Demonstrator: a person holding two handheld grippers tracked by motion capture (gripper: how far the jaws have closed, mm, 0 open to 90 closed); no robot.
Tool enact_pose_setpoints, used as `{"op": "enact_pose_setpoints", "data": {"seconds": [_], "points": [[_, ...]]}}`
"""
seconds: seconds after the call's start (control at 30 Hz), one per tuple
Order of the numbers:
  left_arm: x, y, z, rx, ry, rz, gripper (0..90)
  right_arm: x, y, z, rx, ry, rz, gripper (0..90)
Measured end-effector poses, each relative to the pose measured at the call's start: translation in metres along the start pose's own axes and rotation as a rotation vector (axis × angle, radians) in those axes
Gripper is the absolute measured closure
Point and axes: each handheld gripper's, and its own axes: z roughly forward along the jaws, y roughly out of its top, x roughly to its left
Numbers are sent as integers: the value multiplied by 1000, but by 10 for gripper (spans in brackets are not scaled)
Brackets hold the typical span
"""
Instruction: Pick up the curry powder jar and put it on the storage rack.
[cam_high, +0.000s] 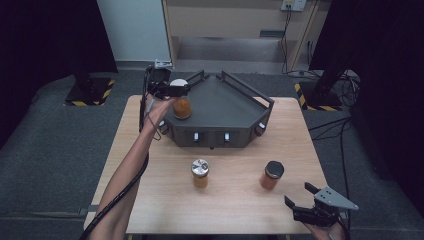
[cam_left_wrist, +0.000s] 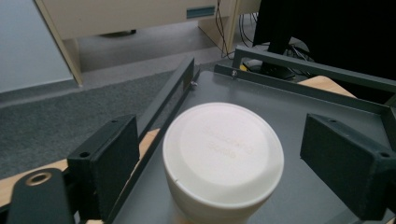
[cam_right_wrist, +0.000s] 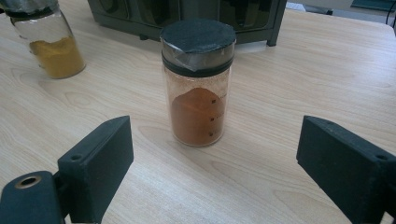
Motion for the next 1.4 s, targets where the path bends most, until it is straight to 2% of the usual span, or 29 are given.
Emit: {"op": "enact_pose_setpoints", "data": {"seconds": [0.03, 0.1, 0.27, 0.47, 0.5, 0.6, 0.67, 1.03, 1.17, 1.4], "points": [[-1, 0, -1, -3, -1, 2, 99, 0, 0, 0, 0, 0, -1, 108], [-5, 3, -6, -7, 8, 39, 94, 0, 0, 0, -2, 1, -2, 108], [-7, 5, -13, -1, 6, 58, 78, 0, 0, 0, -2, 1, -2, 108], [-14, 7, -28, -7, 17, 112, 77, 0, 0, 0, -2, 2, -5, 108], [-15, 7, -34, -9, 10, 129, 77, 0, 0, 0, -1, 3, -6, 109], [-17, 6, -40, -11, 12, 151, 77, 0, 0, 0, 0, 3, -8, 109], [-17, 4, -45, -11, -2, 160, 77, 1, 0, 0, 0, 4, -8, 108], [-11, -18, -79, -46, -72, 207, 82, 1, 1, 1, 5, 4, -14, 108], [-5, -31, -90, -64, -101, 208, 83, 2, 1, 1, 6, 4, -15, 108], [2, -55, -110, -83, -128, 217, 86, 2, 2, 2, 8, 6, -16, 108]]}}
